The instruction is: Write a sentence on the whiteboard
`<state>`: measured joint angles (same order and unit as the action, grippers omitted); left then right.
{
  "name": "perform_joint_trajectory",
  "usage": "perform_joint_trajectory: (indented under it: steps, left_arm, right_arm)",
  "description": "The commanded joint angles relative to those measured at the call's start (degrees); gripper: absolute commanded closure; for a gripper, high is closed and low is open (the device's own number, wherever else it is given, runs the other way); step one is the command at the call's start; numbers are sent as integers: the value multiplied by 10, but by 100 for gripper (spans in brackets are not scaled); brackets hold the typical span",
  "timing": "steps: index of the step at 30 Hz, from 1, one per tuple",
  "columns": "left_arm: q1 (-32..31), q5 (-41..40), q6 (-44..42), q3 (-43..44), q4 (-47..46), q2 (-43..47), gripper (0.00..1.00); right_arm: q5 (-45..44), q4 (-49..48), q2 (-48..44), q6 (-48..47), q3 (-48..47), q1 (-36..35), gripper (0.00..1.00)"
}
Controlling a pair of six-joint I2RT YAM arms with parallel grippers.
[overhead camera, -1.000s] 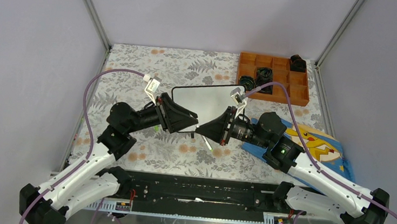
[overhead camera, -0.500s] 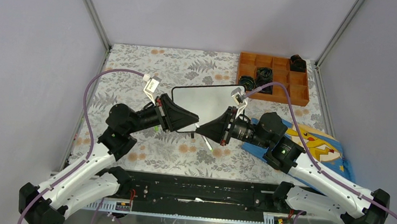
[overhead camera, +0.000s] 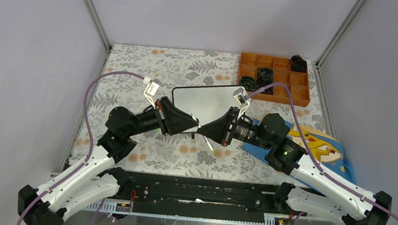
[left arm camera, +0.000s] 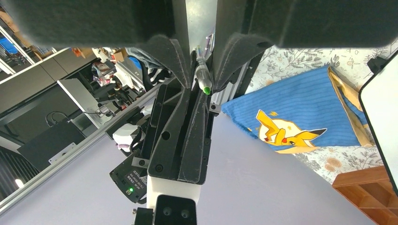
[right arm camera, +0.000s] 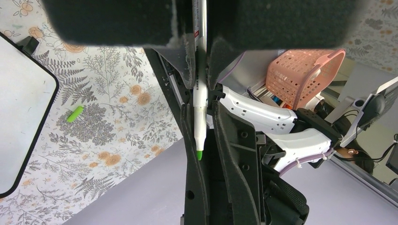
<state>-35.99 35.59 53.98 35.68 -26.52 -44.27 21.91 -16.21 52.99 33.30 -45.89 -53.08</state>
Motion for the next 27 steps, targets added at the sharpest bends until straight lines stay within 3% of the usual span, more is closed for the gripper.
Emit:
perform_joint_trajectory:
  steps: [1, 6, 17, 20, 27]
  left_arm:
    - [-4, 1, -8, -8, -23, 13, 76]
    - [-6, 1, -6, -7, -23, 16, 100]
    - [-8, -23, 8, -4, -38, 20, 100]
    - [-9, -35, 13, -4, -43, 20, 100]
    - [-12, -55, 19, 5, -53, 13, 100]
  right_arm:
    - [-5, -37, -13, 1, -4, 1, 100]
    - [-1, -41, -12, 6, -4, 1, 100]
    - [10, -39, -16, 12, -8, 1, 100]
    - [8, -40, -15, 16, -11, 1, 88]
    - [8, -35, -10, 23, -24, 1, 48]
